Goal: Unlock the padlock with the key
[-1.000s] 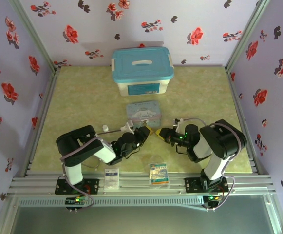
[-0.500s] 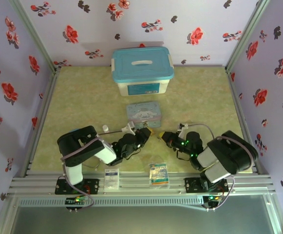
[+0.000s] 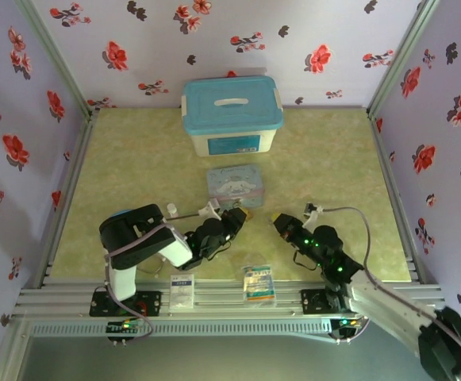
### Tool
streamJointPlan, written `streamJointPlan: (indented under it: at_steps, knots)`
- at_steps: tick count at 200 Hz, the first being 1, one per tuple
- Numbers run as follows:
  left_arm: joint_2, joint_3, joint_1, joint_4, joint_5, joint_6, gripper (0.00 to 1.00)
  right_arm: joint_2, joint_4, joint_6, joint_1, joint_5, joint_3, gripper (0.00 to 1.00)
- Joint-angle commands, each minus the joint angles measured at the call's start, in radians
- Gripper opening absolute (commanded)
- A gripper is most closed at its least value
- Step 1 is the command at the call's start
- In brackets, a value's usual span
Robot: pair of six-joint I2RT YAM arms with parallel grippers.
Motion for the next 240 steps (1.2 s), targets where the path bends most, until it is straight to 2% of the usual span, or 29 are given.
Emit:
streamJointPlan:
  at_steps: [1, 34, 71, 84, 102, 116, 132, 144, 159, 178, 199, 219, 240]
  knots:
    - [0.02, 0.012, -0.014, 0.019, -0.012, 0.028, 0.0, -0.129, -0.277, -0.061, -0.069, -0.056, -0.001, 0.0]
    - [0.013, 0.016, -0.024, -0.092, 0.009, 0.047, 0.02, -0.174, -0.369, -0.107, -0.096, -0.087, 0.027, 0.0]
    - [0.005, -0.002, -0.027, -0.116, 0.007, 0.057, 0.05, -0.092, -0.278, -0.117, -0.096, -0.12, 0.03, 0.0]
    - [0.014, -0.001, -0.031, -0.124, 0.013, 0.054, 0.1, -0.047, -0.225, -0.128, -0.096, -0.145, 0.031, 0.0]
    - [0.024, -0.018, -0.038, -0.126, 0.004, 0.043, 0.24, -0.003, -0.165, -0.156, -0.096, -0.191, 0.042, 0.0]
    - [0.024, -0.035, -0.039, -0.115, -0.004, 0.038, 0.3, 0.02, -0.147, -0.181, -0.096, -0.212, 0.059, 0.0]
    - [0.008, -0.054, -0.041, -0.109, -0.019, 0.045, 0.31, 0.051, -0.119, -0.197, -0.096, -0.225, 0.067, 0.0]
    - [-0.018, -0.069, -0.041, -0.117, -0.033, 0.06, 0.39, 0.074, -0.09, -0.201, -0.096, -0.234, 0.071, 0.0]
    - [-0.086, -0.085, -0.05, -0.174, -0.066, 0.11, 0.44, 0.103, -0.04, -0.198, -0.096, -0.249, 0.074, 0.0]
    - [-0.225, -0.075, -0.072, -0.385, -0.134, 0.173, 0.5, 0.135, 0.012, -0.193, -0.096, -0.26, 0.075, 0.0]
    - [-0.355, -0.063, -0.096, -0.506, -0.188, 0.275, 0.51, 0.162, 0.115, -0.171, -0.096, -0.28, 0.063, 0.0]
    - [-0.431, -0.038, -0.103, -0.499, -0.165, 0.411, 0.48, 0.175, 0.168, -0.147, -0.094, -0.277, 0.068, 0.0]
    - [-0.442, -0.028, -0.107, -0.388, -0.103, 0.474, 0.47, 0.185, 0.222, -0.099, -0.088, -0.267, 0.085, 0.0]
